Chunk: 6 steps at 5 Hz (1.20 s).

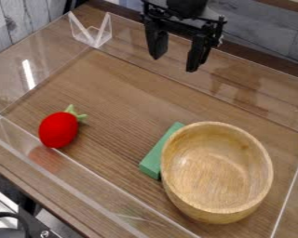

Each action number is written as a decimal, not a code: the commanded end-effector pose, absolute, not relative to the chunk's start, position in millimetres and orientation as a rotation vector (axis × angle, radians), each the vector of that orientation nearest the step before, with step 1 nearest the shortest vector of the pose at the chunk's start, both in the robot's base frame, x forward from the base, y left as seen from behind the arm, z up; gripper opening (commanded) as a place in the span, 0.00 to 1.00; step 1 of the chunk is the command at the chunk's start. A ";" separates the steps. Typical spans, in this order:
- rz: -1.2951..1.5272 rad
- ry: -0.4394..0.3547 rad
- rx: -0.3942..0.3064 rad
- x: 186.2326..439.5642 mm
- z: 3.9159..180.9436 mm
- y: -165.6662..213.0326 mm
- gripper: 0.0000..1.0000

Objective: Move the red fruit to the right

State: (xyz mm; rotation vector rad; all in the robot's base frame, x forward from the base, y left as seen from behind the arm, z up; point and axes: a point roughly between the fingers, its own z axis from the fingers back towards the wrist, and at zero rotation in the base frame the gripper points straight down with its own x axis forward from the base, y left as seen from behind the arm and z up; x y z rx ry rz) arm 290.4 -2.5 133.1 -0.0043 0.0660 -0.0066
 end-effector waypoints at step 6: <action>-0.240 -0.002 0.031 198.8 98.9 108.2 1.00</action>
